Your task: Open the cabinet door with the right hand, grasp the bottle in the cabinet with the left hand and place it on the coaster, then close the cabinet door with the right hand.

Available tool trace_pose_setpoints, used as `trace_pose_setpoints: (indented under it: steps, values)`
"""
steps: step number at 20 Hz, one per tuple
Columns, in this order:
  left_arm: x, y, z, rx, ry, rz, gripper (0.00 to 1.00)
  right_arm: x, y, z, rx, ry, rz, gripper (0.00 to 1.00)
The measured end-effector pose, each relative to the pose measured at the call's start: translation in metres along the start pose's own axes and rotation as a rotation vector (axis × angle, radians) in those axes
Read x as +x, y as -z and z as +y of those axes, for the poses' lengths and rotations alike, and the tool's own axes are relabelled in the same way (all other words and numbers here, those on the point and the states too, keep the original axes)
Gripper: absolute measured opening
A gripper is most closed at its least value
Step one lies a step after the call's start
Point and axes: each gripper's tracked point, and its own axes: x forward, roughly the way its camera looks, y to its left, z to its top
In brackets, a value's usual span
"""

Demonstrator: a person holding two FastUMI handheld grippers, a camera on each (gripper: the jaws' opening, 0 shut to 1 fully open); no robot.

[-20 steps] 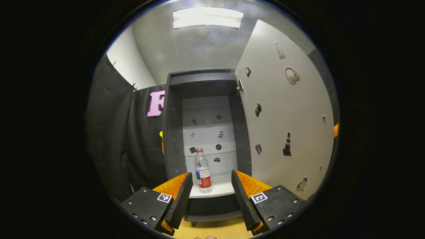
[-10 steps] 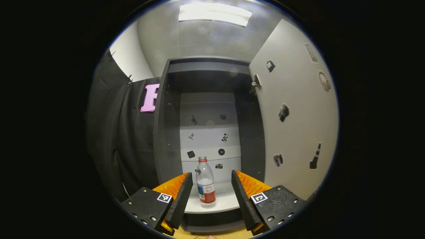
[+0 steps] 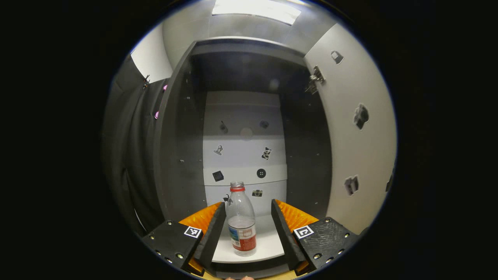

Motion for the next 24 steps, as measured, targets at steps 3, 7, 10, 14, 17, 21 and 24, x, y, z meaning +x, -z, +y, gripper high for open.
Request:
trace_pose_setpoints:
  steps: [3, 7, 10, 14, 17, 21, 24]
  values:
    - [0.022, 0.019, 0.007, -0.001, -0.002, 0.028, 0.68, 0.004, 0.008, 0.001, 0.008, 0.011, 0.018, 0.98]
    - [0.038, 0.035, 0.015, -0.012, -0.008, 0.052, 0.68, 0.011, 0.018, 0.006, 0.015, 0.03, 0.038, 0.98]
    - [0.046, 0.039, 0.016, 0.004, -0.003, 0.054, 0.68, 0.013, 0.021, 0.008, 0.021, 0.033, 0.045, 0.98]
    - [0.055, 0.053, 0.015, 0.012, -0.002, 0.086, 0.66, 0.013, 0.025, 0.009, 0.012, 0.034, 0.052, 0.98]
    - [0.051, 0.059, 0.013, -0.008, -0.001, 0.108, 0.68, 0.011, 0.024, 0.008, 0.01, 0.027, 0.053, 0.98]
    - [0.033, 0.042, 0.022, -0.053, -0.031, 0.047, 0.65, 0.007, 0.022, 0.006, 0.019, 0.003, 0.054, 0.98]
    - [0.005, 0.03, 0.025, -0.051, -0.046, 0.02, 0.64, 0.004, 0.02, 0.005, 0.016, -0.025, 0.055, 0.98]
